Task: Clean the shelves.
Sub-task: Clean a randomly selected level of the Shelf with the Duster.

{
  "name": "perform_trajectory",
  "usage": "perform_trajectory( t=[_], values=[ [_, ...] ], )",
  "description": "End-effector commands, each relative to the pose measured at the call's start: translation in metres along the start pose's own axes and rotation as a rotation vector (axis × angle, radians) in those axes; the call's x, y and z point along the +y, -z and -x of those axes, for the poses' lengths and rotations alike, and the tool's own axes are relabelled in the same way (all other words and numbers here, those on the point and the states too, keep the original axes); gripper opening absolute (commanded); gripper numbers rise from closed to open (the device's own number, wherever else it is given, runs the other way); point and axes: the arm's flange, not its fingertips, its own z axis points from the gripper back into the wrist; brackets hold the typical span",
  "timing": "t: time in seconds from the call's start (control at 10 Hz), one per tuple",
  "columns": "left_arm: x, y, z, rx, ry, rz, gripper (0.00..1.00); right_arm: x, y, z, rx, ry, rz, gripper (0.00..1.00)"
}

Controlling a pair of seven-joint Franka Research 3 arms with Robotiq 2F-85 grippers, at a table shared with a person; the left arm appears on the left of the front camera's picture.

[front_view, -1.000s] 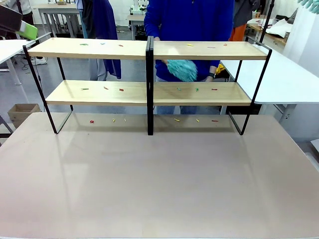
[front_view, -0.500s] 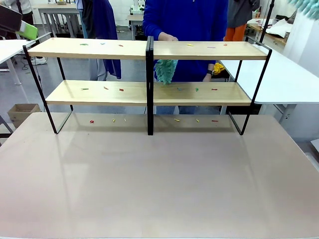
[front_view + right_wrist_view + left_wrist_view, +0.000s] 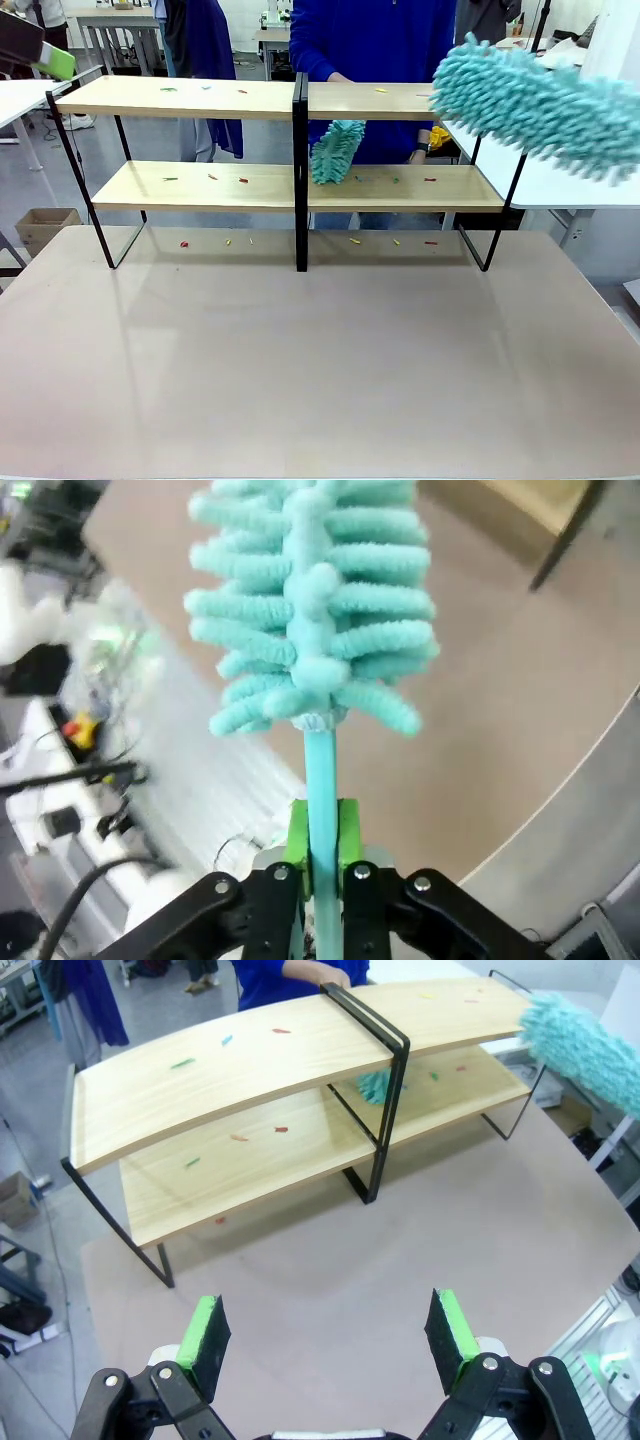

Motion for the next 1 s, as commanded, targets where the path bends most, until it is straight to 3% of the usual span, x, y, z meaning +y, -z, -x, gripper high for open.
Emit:
perform_trajectory(
  t=[0.0, 0.1, 0.3, 0.5, 0.6, 0.8, 0.9],
  values=[
    [0.0, 0.0, 0.0, -0.001, 0.005, 0.003, 1.0, -0.016, 0.03, -0.024, 0.083, 0.046, 0.012, 0.13],
    [0.0, 0.0, 0.0, -0.001, 0.005, 0.003, 1.0, -0.026, 0.002, -0.008, 0.031, 0.002, -0.162, 0.13],
    [0.0, 0.0, 0.0, -0.001, 0.005, 0.003, 1.0, -0.037, -0.079, 0.07, -0.049, -0.07, -0.296, 0.13],
    [0.0, 0.0, 0.0, -0.001, 0.005, 0.003, 1.0, -0.043, -0.122, 0.164, -0.003, -0.057, -0.34, 0.13],
    [0.0, 0.0, 0.0, -0.001, 0.005, 0.003, 1.0, -0.051, -0.131, 0.201, -0.048, -0.039, -0.376, 0.13],
    [0.0, 0.0, 0.0, -0.001, 0.005, 0.003, 1.0, -0.068, -0.136, 0.234, -0.186, -0.018, -0.384, 0.13],
    [0.0, 0.0, 0.0, -0.001, 0.005, 0.003, 1.0, -0.07, -0.132, 0.232, -0.238, 0.023, -0.368, 0.13]
  ],
)
